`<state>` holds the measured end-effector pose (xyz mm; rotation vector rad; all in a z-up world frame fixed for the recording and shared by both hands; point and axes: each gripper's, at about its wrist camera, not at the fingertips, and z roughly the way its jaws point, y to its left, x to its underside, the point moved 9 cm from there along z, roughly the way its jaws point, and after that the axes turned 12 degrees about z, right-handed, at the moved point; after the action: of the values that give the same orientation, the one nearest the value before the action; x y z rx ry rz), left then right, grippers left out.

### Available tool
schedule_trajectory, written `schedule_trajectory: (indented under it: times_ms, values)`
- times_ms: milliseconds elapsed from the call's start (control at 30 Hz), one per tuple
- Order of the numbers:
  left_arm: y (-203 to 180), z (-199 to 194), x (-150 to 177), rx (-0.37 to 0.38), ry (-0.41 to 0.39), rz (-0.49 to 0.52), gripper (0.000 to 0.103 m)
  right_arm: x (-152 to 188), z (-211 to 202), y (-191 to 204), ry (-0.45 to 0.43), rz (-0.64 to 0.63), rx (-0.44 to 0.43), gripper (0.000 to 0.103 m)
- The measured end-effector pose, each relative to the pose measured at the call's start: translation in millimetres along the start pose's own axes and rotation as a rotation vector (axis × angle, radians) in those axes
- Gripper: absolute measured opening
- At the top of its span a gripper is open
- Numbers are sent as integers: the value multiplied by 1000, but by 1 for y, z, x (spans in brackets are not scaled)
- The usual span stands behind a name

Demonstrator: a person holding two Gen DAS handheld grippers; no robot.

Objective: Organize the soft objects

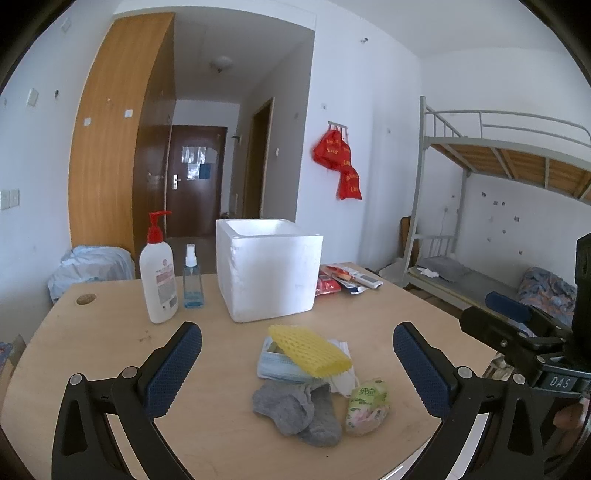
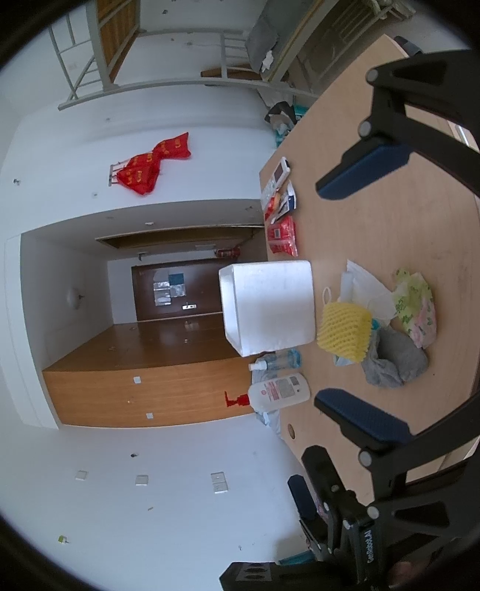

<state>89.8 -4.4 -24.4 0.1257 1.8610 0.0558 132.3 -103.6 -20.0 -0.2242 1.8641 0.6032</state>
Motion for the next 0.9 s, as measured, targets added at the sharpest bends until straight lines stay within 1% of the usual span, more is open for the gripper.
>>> schedule_trajectory:
  times_ms: [267,567,733,900]
  values:
    - [0,3,2,-3,13,6,103,-1,3,-5,2,6,7,103]
    - [1,17,4,-5,45,4,103,4,20,-7,51,-16,7,103]
    - [0,29,7,-7,81,15,103,5,29,-14,74,-16,12,103]
    - [2,42,12,-4,113,22,103,5,38,-16,95,-12,-1,103]
